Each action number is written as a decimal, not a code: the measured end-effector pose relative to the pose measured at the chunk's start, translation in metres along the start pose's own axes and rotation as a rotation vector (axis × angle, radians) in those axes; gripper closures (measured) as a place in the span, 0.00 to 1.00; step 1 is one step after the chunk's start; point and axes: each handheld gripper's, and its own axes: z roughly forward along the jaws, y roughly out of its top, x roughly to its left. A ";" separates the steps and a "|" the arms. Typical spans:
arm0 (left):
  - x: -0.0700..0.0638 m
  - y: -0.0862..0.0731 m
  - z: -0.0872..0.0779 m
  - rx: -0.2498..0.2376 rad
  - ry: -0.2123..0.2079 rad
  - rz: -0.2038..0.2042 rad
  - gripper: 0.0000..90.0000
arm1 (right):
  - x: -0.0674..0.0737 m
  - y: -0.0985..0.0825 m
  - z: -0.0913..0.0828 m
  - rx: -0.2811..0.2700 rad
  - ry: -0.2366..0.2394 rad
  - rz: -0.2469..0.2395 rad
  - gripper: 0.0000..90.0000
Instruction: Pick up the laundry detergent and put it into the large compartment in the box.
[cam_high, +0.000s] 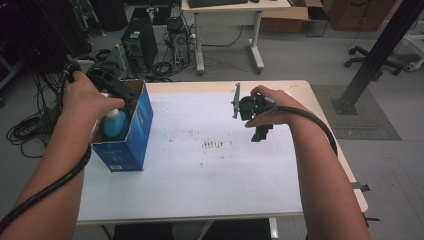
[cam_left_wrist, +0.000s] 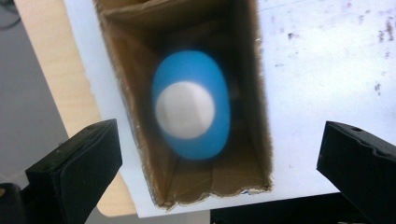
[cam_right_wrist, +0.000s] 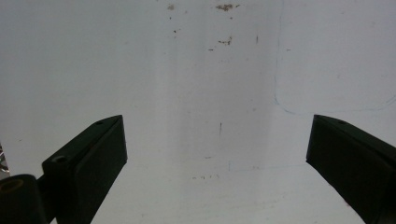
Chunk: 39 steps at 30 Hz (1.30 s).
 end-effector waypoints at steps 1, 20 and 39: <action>-0.001 0.000 -0.001 -0.003 -0.001 0.010 0.00 | 0.000 0.000 0.000 0.001 0.000 0.000 0.05; -0.051 0.000 -0.022 -0.036 -0.124 0.399 0.00 | 0.005 -0.004 -0.006 0.008 -0.007 -0.004 0.06; -0.088 -0.010 -0.031 -0.056 -0.137 0.791 0.00 | 0.006 -0.012 -0.010 0.021 0.007 0.019 0.05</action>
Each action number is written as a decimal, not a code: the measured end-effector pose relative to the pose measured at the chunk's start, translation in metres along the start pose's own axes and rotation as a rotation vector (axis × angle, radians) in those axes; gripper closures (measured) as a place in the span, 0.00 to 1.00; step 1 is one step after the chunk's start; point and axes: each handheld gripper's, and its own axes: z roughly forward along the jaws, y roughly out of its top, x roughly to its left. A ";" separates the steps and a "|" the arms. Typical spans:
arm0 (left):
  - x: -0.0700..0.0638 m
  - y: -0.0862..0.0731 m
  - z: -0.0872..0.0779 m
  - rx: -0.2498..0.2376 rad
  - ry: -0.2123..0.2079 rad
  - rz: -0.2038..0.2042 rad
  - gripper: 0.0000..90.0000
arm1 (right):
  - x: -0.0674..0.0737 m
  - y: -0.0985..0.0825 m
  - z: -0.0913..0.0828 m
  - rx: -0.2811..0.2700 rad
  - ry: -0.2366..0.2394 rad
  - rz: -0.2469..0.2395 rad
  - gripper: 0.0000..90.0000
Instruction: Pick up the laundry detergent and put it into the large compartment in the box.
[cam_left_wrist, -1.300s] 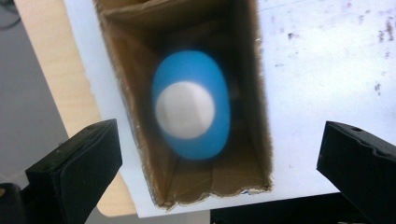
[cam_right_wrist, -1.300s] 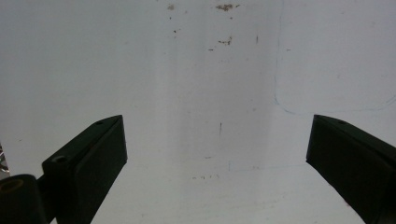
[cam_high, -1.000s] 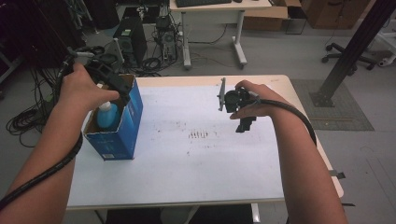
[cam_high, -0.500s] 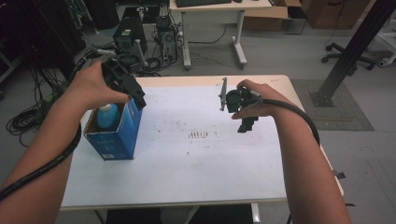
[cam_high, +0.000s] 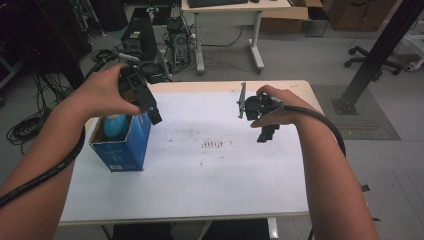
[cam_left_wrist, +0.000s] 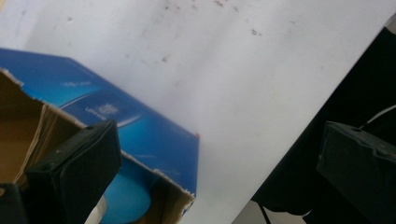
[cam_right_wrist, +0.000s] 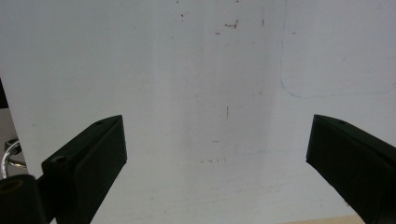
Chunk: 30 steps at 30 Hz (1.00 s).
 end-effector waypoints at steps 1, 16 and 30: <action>-0.001 0.000 0.000 -0.004 0.004 0.009 0.00 | 0.000 0.000 0.000 0.000 0.000 0.002 0.05; -0.009 0.004 0.002 -0.004 0.010 0.107 0.00 | -0.001 -0.012 0.002 0.007 0.005 0.013 0.05; -0.018 0.019 0.007 0.024 -0.001 0.156 0.00 | 0.002 -0.022 0.003 0.008 0.006 0.032 0.05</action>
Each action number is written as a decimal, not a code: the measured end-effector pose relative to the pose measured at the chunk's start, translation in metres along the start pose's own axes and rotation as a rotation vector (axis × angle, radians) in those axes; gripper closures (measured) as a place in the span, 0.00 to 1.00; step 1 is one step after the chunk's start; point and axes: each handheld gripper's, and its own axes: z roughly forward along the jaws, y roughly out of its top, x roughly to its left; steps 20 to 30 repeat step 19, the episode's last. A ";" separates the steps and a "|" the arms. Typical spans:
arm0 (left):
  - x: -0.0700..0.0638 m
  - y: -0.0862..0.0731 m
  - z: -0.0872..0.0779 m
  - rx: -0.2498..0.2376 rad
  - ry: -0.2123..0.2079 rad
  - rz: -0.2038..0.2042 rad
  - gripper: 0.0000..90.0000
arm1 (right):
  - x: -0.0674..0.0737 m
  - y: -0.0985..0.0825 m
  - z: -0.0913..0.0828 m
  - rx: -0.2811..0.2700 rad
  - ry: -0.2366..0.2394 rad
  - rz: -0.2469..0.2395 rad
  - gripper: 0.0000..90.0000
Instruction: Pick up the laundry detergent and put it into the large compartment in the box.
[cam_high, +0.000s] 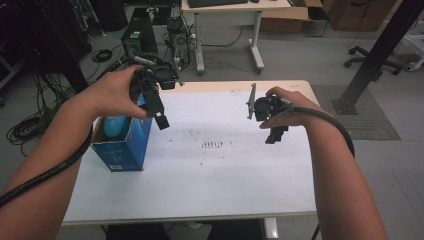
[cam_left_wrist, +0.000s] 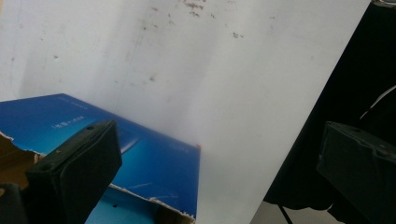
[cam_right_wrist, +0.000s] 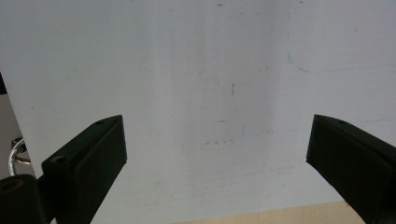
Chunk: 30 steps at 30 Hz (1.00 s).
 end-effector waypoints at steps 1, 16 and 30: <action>0.000 0.000 0.000 0.001 0.002 0.000 0.00 | 0.000 0.001 0.000 -0.001 -0.002 0.001 0.05; 0.002 -0.003 0.003 -0.001 -0.008 -0.006 0.00 | 0.000 0.005 0.002 0.001 0.001 -0.005 0.05; 0.001 -0.002 0.003 -0.015 -0.007 -0.005 0.00 | 0.001 0.006 0.001 -0.002 -0.002 -0.007 0.05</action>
